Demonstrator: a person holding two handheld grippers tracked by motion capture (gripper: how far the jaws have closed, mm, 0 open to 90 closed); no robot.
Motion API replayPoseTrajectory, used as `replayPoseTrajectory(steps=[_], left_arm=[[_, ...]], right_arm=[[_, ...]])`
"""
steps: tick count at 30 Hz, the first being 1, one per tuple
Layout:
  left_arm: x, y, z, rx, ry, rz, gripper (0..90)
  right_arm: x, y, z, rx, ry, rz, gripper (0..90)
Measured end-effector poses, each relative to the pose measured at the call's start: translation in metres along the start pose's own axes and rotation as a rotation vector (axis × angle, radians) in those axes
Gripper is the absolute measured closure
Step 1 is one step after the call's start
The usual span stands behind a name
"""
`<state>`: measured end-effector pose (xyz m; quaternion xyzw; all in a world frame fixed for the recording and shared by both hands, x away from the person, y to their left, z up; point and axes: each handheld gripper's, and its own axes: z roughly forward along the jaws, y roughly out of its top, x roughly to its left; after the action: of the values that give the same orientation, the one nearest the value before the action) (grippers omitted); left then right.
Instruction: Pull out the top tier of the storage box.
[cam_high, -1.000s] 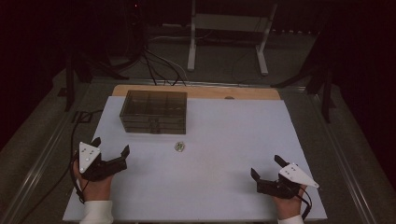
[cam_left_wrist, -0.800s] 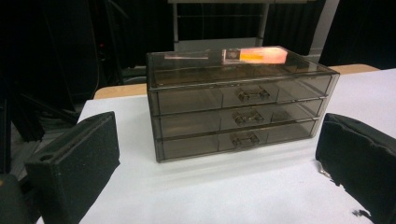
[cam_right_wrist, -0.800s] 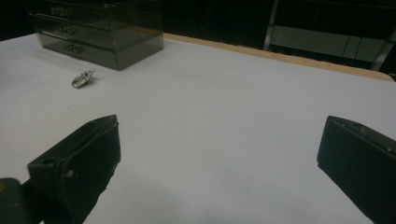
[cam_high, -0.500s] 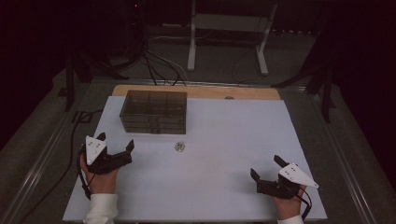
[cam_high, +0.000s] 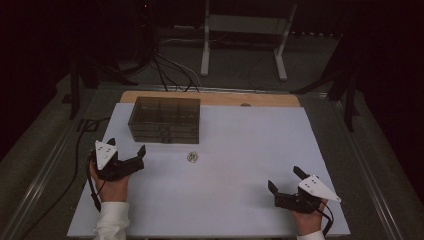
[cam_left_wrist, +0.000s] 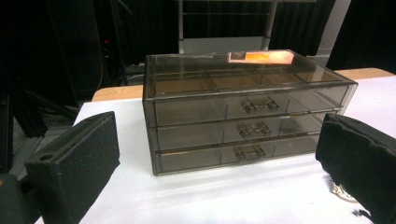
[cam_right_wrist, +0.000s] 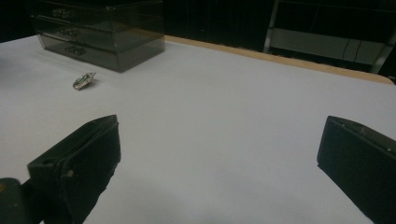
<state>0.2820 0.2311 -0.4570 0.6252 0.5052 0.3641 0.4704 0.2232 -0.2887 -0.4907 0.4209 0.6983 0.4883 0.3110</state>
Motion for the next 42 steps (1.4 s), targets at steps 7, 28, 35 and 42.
replayPoseTrajectory(steps=[7,28,35,42], left_arm=[[-0.003,0.001,0.004,0.004,0.001,-0.005,0.6],[-0.017,0.007,0.018,0.011,-0.008,0.003,0.7],[-0.024,0.009,0.023,0.014,-0.017,0.013,0.6],[-0.028,0.010,0.028,0.023,-0.024,0.027,0.6]], right_arm=[[0.000,0.000,0.000,0.001,0.004,0.000,0.0],[0.000,0.000,0.001,0.002,0.003,-0.001,0.0],[0.000,0.000,0.001,0.000,0.004,0.000,0.0],[0.000,0.000,0.001,0.002,0.005,-0.003,0.0]])
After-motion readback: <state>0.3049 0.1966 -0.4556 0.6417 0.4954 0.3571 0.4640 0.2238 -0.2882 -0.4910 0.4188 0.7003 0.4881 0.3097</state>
